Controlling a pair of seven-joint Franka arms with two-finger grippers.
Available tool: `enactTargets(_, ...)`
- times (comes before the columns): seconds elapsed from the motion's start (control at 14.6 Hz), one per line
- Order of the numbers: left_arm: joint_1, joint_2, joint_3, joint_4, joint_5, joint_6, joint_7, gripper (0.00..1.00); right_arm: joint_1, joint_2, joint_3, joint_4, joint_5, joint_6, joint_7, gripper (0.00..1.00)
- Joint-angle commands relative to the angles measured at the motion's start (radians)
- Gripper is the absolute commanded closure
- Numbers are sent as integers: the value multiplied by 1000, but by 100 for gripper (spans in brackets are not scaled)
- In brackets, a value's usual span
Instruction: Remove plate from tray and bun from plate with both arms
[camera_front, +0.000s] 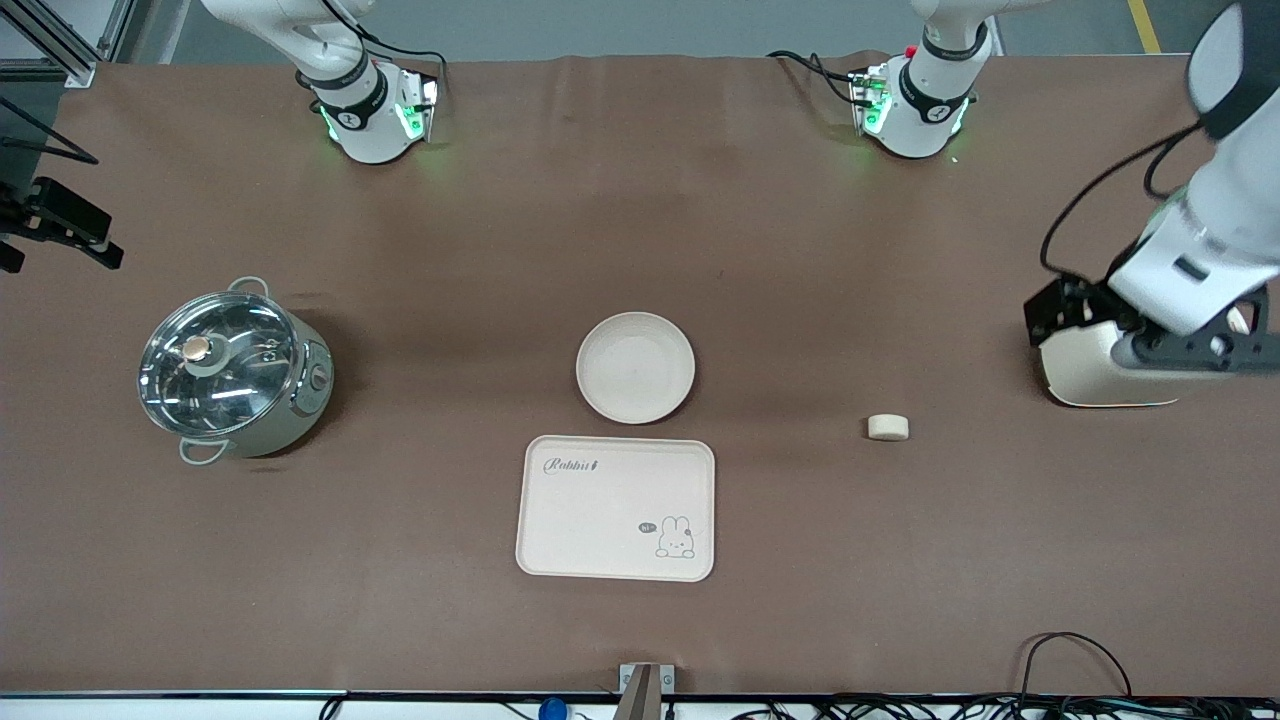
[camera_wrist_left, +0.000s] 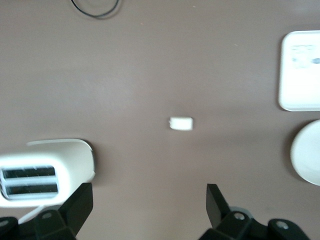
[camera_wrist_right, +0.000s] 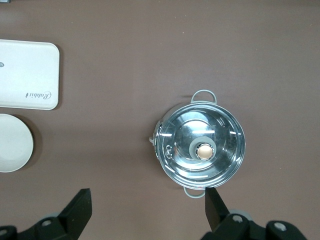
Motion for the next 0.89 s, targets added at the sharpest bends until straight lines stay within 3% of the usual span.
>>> enactTargets(0.0, -212, -111, 275, -101, -79, -6, 42, 0, -15, -30, 7, -47, -8, 2, -5, 0)
enactTargets(0.27, -212, -198, 301, -234, -72, 65, 72, 0, -15, -46, 7, -106, -7, 29, -5, 0)
enactTargets(0.48, -209, -187, 304, -210, -69, 59, 67, 0, -17, -81, 7, -162, -7, 54, -5, 0)
enactTargets(0.82, -208, -121, 304, -78, -66, 14, 68, 0, -26, -104, 6, -212, 1, 78, -5, 0)
